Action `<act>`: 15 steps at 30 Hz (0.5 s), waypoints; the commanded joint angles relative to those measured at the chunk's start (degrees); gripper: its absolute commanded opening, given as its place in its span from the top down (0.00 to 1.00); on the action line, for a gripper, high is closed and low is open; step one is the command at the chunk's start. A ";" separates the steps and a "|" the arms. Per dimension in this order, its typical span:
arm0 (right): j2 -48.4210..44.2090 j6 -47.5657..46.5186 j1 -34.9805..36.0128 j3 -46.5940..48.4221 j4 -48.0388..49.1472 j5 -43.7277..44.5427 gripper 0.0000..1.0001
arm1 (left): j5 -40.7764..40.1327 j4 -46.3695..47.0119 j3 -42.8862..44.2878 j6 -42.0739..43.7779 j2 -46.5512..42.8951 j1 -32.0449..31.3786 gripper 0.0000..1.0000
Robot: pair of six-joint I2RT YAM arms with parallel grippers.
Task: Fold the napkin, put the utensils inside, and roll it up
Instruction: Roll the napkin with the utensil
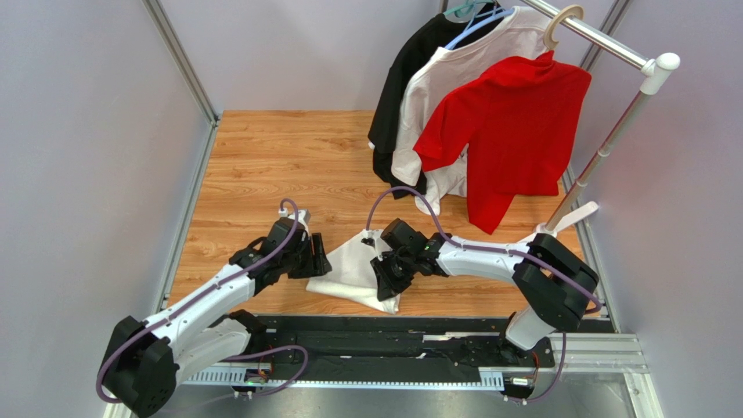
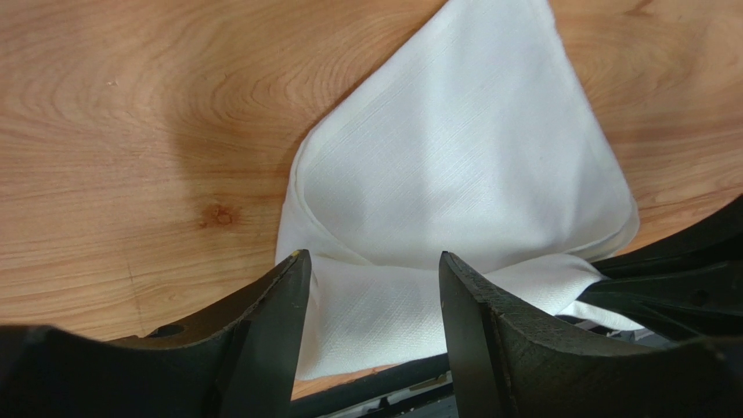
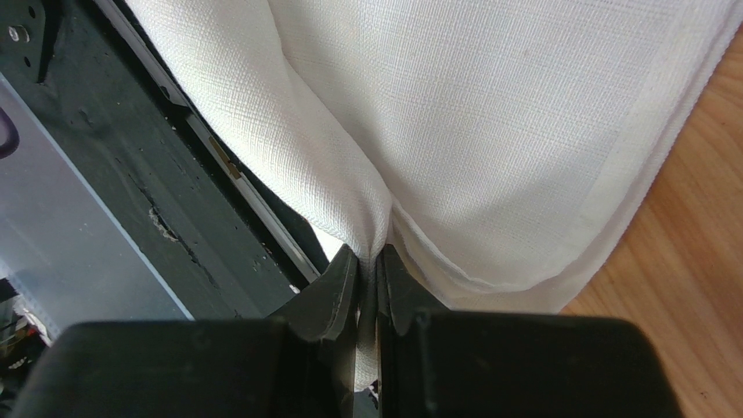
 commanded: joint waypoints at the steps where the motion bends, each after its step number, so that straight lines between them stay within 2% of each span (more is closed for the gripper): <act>1: 4.95 -2.07 -0.03 -2.36 -5.76 3.35 1.00 | -2.39 0.25 0.21 0.38 -3.58 -0.05 0.35; 6: 6.27 -2.25 -0.03 -1.57 -6.28 2.99 1.00 | -5.37 -2.03 0.29 -0.32 -4.64 -0.05 0.34; 13: 8.90 -1.81 -1.35 -0.86 -6.99 1.77 1.00 | -6.44 -3.79 -4.27 -3.92 -16.75 0.04 0.34; 15: 9.52 -2.16 -1.52 -0.60 -7.34 1.15 1.00 | -5.65 -4.32 -4.98 -4.10 -17.73 -0.05 0.35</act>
